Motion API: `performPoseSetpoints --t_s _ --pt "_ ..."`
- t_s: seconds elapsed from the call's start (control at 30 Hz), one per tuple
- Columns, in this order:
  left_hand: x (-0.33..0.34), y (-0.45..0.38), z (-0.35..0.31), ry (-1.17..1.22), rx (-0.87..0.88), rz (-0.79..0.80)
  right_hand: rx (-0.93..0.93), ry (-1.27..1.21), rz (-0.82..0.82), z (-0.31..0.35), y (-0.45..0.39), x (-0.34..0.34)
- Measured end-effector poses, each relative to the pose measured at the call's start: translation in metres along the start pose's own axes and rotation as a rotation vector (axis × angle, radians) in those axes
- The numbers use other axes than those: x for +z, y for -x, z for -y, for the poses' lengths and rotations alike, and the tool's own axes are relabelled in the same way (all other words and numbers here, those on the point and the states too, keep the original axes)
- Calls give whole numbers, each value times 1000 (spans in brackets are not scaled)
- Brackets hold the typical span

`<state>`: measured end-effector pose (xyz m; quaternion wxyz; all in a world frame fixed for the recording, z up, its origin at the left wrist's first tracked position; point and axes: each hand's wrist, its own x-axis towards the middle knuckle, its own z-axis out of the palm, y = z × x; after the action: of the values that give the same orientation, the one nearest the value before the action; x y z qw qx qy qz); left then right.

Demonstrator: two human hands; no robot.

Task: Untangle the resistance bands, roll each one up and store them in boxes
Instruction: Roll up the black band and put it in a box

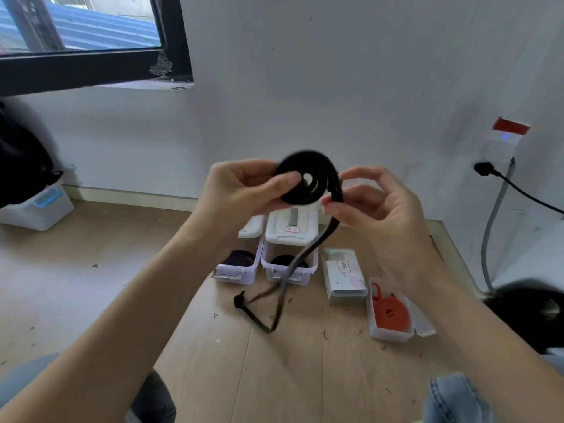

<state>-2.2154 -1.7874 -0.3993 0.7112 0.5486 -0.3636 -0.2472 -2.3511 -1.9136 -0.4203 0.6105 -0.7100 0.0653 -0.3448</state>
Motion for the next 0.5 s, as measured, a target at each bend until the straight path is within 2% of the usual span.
performPoseSetpoints --t_s 0.13,0.27,0.43,0.5 --pt "14 3 6 121 20 -106 -42 -50 -46 1 2 11" --pt "21 7 22 159 -69 -51 -38 46 -143 -4 2 12" --pt "12 2 25 -388 5 68 -41 112 -88 -8 6 4" --pt "9 3 23 -479 -47 153 -70 210 -4 -7 7 5"
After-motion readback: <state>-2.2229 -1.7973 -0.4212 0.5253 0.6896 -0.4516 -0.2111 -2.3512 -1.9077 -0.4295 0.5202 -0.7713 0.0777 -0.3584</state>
